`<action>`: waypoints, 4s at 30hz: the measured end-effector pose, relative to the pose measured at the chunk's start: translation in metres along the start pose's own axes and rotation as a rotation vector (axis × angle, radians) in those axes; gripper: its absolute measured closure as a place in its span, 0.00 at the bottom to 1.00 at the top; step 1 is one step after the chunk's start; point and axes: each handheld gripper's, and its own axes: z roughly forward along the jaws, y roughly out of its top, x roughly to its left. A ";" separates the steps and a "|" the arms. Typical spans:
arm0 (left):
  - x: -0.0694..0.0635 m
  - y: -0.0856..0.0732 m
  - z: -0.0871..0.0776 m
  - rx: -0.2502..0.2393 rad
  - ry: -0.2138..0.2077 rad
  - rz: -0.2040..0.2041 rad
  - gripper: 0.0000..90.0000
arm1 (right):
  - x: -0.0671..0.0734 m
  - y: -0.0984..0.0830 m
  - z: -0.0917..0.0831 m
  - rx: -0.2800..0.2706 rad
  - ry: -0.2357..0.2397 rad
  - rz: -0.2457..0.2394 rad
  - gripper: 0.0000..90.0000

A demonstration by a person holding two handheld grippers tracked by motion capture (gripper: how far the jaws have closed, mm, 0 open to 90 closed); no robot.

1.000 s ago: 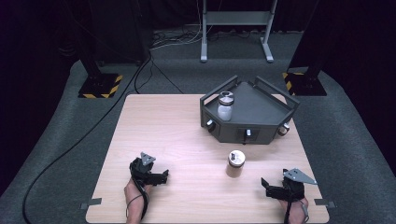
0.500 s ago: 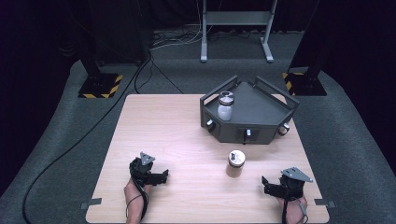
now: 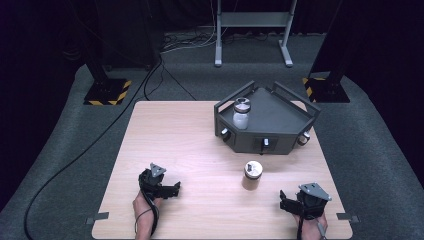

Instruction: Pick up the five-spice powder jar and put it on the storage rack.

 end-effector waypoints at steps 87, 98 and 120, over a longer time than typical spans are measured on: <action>0.000 0.000 0.000 -0.001 -0.002 -0.004 0.00 | 0.048 0.039 0.046 -0.034 0.223 -0.113 0.34; 0.001 0.000 0.000 -0.002 -0.004 -0.005 0.00 | 0.028 0.037 0.035 -0.040 0.170 -0.090 0.34; 0.000 0.000 0.000 0.000 0.000 -0.003 0.00 | -0.002 0.037 0.027 -0.033 0.083 -0.040 0.34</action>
